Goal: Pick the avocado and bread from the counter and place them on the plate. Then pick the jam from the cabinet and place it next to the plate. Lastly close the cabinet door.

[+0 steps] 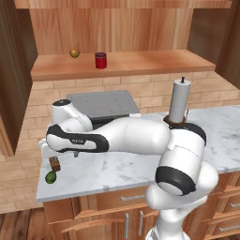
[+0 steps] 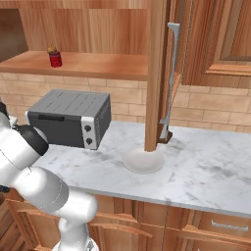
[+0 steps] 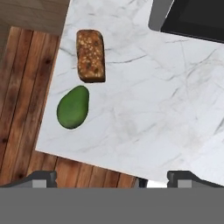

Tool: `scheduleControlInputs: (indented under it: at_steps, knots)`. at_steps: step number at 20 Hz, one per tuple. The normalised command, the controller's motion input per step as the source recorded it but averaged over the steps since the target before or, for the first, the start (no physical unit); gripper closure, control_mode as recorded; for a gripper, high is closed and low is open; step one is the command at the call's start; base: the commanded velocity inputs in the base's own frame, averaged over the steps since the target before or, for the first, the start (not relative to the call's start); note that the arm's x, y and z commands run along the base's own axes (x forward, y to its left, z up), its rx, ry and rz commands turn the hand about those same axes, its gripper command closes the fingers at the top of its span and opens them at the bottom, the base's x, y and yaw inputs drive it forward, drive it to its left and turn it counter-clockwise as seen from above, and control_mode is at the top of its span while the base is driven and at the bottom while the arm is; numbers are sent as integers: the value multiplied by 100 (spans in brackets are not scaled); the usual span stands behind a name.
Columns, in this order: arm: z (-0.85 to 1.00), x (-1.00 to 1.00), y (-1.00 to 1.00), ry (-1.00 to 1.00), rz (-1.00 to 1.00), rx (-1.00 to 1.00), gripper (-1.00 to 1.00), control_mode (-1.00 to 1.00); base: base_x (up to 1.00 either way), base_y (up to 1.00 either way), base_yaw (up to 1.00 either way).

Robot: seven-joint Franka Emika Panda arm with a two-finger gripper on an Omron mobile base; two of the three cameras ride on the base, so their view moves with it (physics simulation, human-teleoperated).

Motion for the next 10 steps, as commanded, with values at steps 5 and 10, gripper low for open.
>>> scheduleControlInputs:
  at_steps: [5, 10]
  knots:
    - [-14, 10, 6, 0, 1, 0, -100, -100, 0, 0, 0]
    - [-10, 11, 7, 0, 0, 0, -100, -100, 0, 0, 0]
